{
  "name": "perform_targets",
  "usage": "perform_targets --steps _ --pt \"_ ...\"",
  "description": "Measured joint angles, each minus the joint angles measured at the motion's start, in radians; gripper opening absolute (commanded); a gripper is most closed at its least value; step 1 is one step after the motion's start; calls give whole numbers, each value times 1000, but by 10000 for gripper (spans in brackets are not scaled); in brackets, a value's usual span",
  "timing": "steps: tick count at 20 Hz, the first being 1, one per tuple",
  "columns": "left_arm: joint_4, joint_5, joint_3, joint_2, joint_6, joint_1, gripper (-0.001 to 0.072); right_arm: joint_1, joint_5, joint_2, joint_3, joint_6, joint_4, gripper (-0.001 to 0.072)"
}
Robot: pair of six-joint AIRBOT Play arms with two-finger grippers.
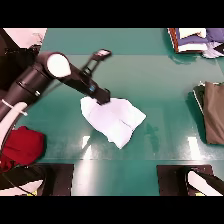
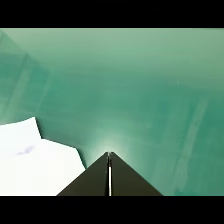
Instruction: Fold the shirts.
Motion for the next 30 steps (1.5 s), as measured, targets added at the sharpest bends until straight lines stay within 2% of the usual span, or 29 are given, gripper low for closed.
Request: perform_targets --steps 5,8,16,17,18,19,22,25,26,27,28,30 --pt "-13 38 -124 -20 5 269 544 0 -1 0 -5 0 -1 18" --pt "-62 93 -238 -53 23 370 544 0 -5 0 -6 0 -1 18" --pt "-252 251 -335 -208 109 406 540 0 -7 -1 -6 0 -1 18" --pt "-268 268 -336 -218 114 401 406 0 -6 -3 -6 0 -2 18" --pt "-278 290 -337 -225 116 397 138 0 0 -9 -6 0 -2 18" --pt "-277 302 -337 -231 119 395 33 0 15 -19 -6 0 -3 18" --pt "-289 314 -305 -237 123 391 25 0 86 -63 -29 0 -4 18" --pt "-282 283 -240 -233 124 391 25 0 115 -98 -152 0 -3 29" --pt "-276 270 -219 -227 126 391 25 0 114 -108 -214 -3 1 211" --pt "-273 263 -200 -220 127 390 26 1 109 -121 -289 -14 15 475" --pt "-268 256 -183 -213 128 389 26 4 93 -137 -369 -29 43 510" --pt "-262 245 -162 -204 135 389 26 23 49 -183 -518 -60 106 505"
